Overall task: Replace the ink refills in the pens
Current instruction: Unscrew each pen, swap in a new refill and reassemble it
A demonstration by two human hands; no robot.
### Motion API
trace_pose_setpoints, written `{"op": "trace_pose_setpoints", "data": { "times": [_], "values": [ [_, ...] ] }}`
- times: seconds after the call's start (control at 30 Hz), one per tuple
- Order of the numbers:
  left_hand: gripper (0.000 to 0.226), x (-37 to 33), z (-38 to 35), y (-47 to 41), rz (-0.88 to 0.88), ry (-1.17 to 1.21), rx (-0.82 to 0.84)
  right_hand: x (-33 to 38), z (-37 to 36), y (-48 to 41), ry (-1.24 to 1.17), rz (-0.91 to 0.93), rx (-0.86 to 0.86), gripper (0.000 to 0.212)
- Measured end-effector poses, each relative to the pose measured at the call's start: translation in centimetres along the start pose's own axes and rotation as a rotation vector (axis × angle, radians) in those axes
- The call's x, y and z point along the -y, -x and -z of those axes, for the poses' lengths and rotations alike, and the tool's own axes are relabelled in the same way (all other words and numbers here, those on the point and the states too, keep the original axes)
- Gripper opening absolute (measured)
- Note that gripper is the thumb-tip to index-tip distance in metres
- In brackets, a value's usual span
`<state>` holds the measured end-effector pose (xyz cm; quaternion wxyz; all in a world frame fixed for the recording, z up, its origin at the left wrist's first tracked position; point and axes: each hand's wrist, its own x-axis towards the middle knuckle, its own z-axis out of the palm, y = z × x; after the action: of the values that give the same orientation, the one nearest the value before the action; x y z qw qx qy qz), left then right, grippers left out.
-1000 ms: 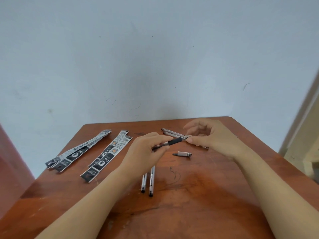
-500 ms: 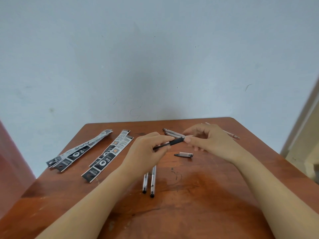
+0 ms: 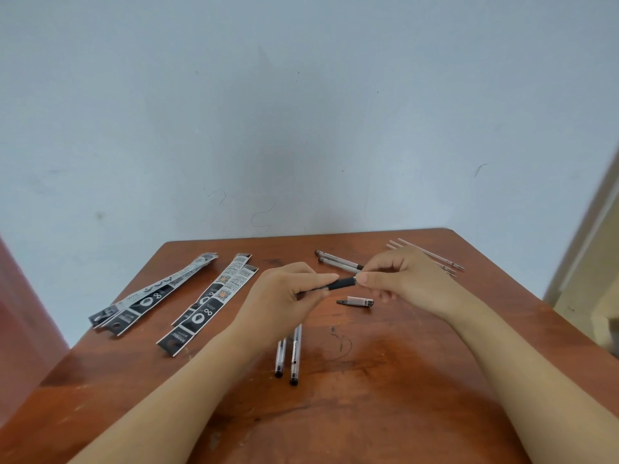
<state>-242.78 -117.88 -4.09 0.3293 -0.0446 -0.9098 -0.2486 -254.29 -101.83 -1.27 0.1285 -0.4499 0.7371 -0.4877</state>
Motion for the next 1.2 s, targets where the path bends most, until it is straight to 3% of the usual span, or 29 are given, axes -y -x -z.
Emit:
{"op": "trace_pose_setpoints", "data": {
  "times": [0.23,0.4,0.53,0.63,0.77,0.93,1.07,1.2],
  "values": [
    [0.029,0.3,0.3,0.0,-0.335,-0.345,-0.053,-0.2,-0.3,-0.2,0.018,-0.018,0.091,0.052],
    [0.032,0.4,0.7,-0.1,-0.486,-0.554,-0.101,-0.9,-0.3,-0.4,-0.152,-0.063,0.127,0.034],
    [0.055,0.3,1.1,0.1,-0.559,-0.635,-0.097,-1.1,-0.3,-0.4,-0.257,-0.111,0.188,0.033],
    [0.044,0.3,1.2,0.0,-0.590,-0.677,-0.115,-1.0,-0.4,-0.2,-0.315,-0.117,0.217,0.029],
    [0.033,0.3,1.5,-0.6,-0.444,-0.653,-0.095,-1.2,-0.5,-0.6,-0.313,-0.167,0.034,0.039],
    [0.033,1.6,2.5,-0.3,-0.096,-0.526,-0.089,-2.1,0.2,-1.1,0.129,-0.160,-0.173,0.034],
    [0.021,2.3,2.5,-0.2,0.002,-0.443,-0.090,-2.2,-0.4,-1.2,0.521,-0.141,-0.065,0.019],
    [0.018,2.0,2.2,-0.2,-0.020,-0.455,-0.038,-2.2,-0.6,-1.0,0.654,-0.200,0.117,0.032]
  ]
}}
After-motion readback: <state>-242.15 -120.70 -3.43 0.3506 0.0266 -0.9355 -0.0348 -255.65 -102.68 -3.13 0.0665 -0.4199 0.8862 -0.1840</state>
